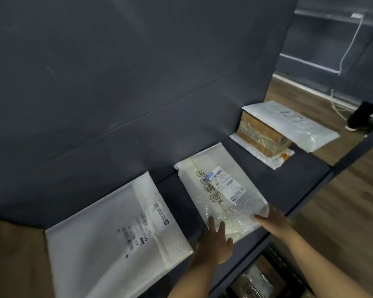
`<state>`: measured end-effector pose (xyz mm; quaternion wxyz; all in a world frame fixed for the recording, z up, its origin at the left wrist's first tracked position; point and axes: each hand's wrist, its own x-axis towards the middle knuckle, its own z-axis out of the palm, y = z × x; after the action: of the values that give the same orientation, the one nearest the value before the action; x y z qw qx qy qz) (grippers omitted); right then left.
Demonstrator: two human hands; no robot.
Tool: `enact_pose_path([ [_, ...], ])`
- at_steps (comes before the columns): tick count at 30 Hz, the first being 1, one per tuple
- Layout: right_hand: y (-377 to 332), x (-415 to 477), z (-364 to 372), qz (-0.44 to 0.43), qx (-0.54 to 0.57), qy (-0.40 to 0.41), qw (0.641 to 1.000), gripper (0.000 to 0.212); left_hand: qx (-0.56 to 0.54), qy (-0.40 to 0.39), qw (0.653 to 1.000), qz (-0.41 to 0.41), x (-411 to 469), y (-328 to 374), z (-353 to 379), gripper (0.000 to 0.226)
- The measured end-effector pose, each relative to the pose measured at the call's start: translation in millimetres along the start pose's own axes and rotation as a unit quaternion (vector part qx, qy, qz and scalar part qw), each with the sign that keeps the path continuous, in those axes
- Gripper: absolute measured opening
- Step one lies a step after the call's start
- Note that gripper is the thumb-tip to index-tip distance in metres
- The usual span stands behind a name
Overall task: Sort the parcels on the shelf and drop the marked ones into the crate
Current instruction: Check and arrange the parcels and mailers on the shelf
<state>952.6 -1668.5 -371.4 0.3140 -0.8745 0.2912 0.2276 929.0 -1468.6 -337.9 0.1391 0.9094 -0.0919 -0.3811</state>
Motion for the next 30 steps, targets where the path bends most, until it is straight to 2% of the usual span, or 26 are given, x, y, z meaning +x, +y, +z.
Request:
enact_pose_path([
  [2,-1.9,2.5,1.0,0.037,-0.005,0.015,0.999,0.081,-0.035,0.006,0.999,-0.014,0.9,-1.9,3.3,0.063],
  [4,-2.7,-1.3,-2.8,0.032,0.037,-0.002,0.999,0.068,-0.083,0.015,0.996,-0.041,-1.5,-3.6,1.7,0.067],
  [7,-5.2,-22.9,-8.6,0.001,0.16,-0.02,0.987,0.037,-0.158,0.021,0.985,-0.062,-9.1,-5.0,-8.1,0.072],
  [9,-7.3,-42.4,-16.9,-0.008,0.253,-0.043,0.966,0.028,-0.206,0.029,0.976,-0.067,-14.2,1.8,-18.3,0.07],
  [12,-10.0,-74.2,-36.8,-0.036,0.335,-0.087,0.938,0.021,-0.282,0.041,0.956,-0.071,-23.5,20.6,-37.3,0.068],
  [18,-17.6,-120.6,-67.2,-0.141,0.411,-0.043,0.9,0.028,-0.354,0.082,0.927,-0.095,-48.8,37.8,-77.1,0.068],
  [21,-28.5,-148.4,-78.7,-0.198,0.484,-0.03,0.852,0.024,-0.42,0.079,0.9,-0.085,-67.7,29.4,-85.2,0.075],
  [23,-38.5,-167.4,-81.8,-0.234,0.54,-0.036,0.808,0.024,-0.512,0.074,0.848,-0.112,-78.8,22.7,-85.1,0.096],
  [24,-44.2,-176.5,-81.4,-0.246,0.566,-0.045,0.786,0.027,-0.57,0.064,0.81,-0.122,-88.2,20.8,-87.0,0.104],
  [25,-48.5,-181.8,-78.8,-0.255,0.584,-0.054,0.769,0.03,-0.639,0.049,0.757,-0.126,-97.0,18.6,-89.9,0.106],
  [26,-54.7,-187.9,-75.5,-0.266,0.592,-0.06,0.758,0.034,-0.716,0.029,0.688,-0.116,-101.4,15.2,-92.4,0.103],
  [27,-61.0,-192.2,-70.2,-0.278,0.591,-0.065,0.754,0.037,-0.794,-0.005,0.602,-0.087,-102.4,10.1,-93.5,0.097],
  [28,-67.7,-196.5,-64.3,-0.288,0.587,-0.068,0.753,0.041,-0.863,-0.052,0.502,-0.038,-108.0,6.7,-96.2,0.088],
  [29,-74.9,-200.6,-58.0,-0.299,0.577,-0.073,0.757,0.047,-0.904,-0.087,0.418,0.024,-116.3,4.1,-100.7,0.076],
  [30,-81.5,-205.1,-51.4,-0.308,0.562,-0.081,0.763,0.057,-0.919,-0.092,0.374,0.079,-123.1,0.5,-105.1,0.065],
])
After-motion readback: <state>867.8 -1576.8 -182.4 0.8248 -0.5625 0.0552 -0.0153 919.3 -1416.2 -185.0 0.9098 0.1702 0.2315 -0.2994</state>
